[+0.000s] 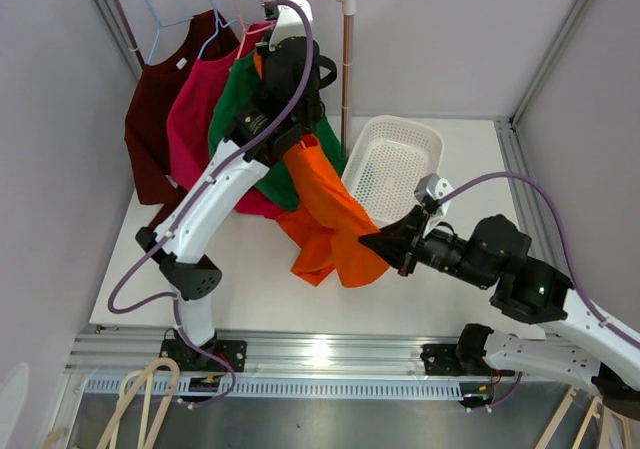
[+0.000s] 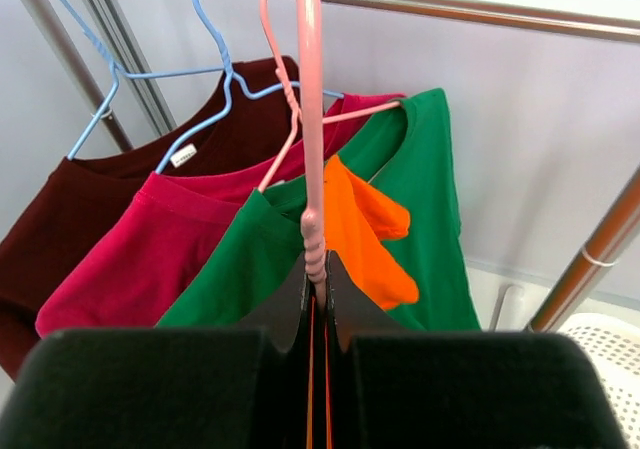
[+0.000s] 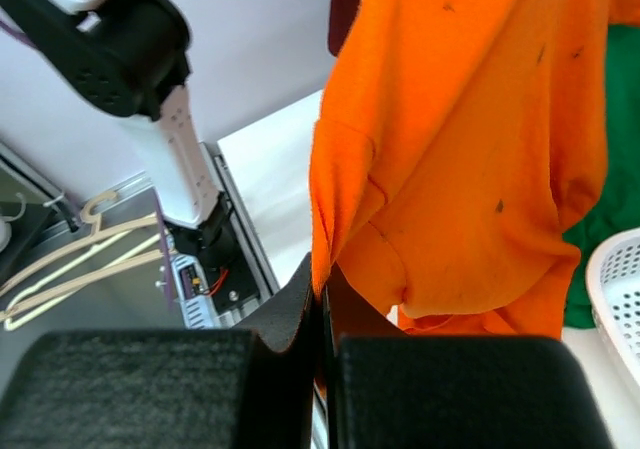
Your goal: Remove the t-shirt from the hanger
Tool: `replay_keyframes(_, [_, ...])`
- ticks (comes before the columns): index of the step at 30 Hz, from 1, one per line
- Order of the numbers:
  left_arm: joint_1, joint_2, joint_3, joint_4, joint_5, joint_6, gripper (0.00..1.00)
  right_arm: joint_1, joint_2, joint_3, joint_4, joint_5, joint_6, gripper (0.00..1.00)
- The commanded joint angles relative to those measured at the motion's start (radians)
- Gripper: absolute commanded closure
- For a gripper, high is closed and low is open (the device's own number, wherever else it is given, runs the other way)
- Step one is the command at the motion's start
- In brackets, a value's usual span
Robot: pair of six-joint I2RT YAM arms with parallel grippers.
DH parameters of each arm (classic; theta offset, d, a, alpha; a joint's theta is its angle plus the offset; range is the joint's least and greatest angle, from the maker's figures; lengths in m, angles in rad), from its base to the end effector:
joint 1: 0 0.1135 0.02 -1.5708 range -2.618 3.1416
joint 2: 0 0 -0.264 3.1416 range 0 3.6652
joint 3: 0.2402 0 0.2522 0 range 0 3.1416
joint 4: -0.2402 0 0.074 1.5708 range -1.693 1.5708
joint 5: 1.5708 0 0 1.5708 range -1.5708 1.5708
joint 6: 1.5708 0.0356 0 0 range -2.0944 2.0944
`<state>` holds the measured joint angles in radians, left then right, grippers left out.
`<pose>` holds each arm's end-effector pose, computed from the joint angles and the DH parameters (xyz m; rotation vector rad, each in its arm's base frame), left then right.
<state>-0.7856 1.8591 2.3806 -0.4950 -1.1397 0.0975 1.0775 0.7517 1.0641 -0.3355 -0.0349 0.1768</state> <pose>0.2819 -0.2363 0.5430 -0.2196 1.5541 0.3368 0.0706 0.1339 0.4236 -0.7601 1.5060 0.9910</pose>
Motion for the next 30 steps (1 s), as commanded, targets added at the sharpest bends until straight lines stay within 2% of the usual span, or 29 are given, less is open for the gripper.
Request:
replay_keyframes(1, [0.054, 0.008, 0.040, -0.011, 0.032, -0.038, 0.99, 0.021, -0.063, 0.017, -0.020, -0.066, 0.044, 1.00])
replay_keyframes(5, [0.109, 0.057, 0.064, -0.002, 0.051, -0.038, 0.99, 0.022, -0.092, 0.025, -0.094, -0.135, 0.062, 1.00])
replay_keyframes(8, [0.114, 0.109, 0.149, 0.074, 0.049, 0.057, 1.00, 0.022, -0.063, 0.010, -0.154, -0.164, 0.069, 1.00])
replay_keyframes(11, [0.108, 0.120, 0.167, 0.105, 0.061, 0.085, 0.99, 0.022, -0.016, -0.022, -0.168, -0.186, 0.078, 1.00])
replay_keyframes(14, [0.097, 0.104, 0.164, 0.154, 0.063, 0.114, 0.99, 0.025, 0.047, -0.119, -0.048, -0.246, 0.111, 1.00])
replay_keyframes(16, [0.095, 0.103, 0.155, 0.218, 0.037, 0.203, 0.99, 0.056, 0.072, -0.194, 0.063, -0.296, 0.142, 1.00])
replay_keyframes(18, [0.094, 0.115, 0.154, 0.332, 0.006, 0.318, 0.99, 0.113, 0.103, -0.204, 0.092, -0.277, 0.142, 1.00])
replay_keyframes(21, [0.095, 0.144, 0.158, 0.429, -0.020, 0.401, 0.99, 0.240, 0.123, -0.164, 0.058, -0.123, 0.101, 1.00])
replay_keyframes(23, [0.086, 0.131, 0.164, 0.368, -0.009, 0.342, 0.99, 0.248, 0.143, -0.148, 0.029, -0.060, 0.096, 1.00])
replay_keyframes(24, [0.082, 0.117, 0.167, 0.258, 0.029, 0.240, 0.99, 0.248, 0.167, -0.145, 0.020, -0.030, 0.092, 1.00])
replay_keyframes(26, [0.065, 0.063, 0.151, 0.176, 0.063, 0.150, 0.99, 0.245, 0.190, -0.141, 0.006, 0.074, 0.090, 1.00])
replay_keyframes(29, [0.039, 0.008, 0.111, 0.098, 0.060, 0.049, 1.00, 0.188, 0.213, -0.138, 0.030, 0.136, 0.099, 1.00])
replay_keyframes(30, [0.029, -0.029, 0.108, 0.061, 0.066, 0.024, 0.99, 0.132, 0.215, -0.138, 0.039, 0.142, 0.102, 1.00])
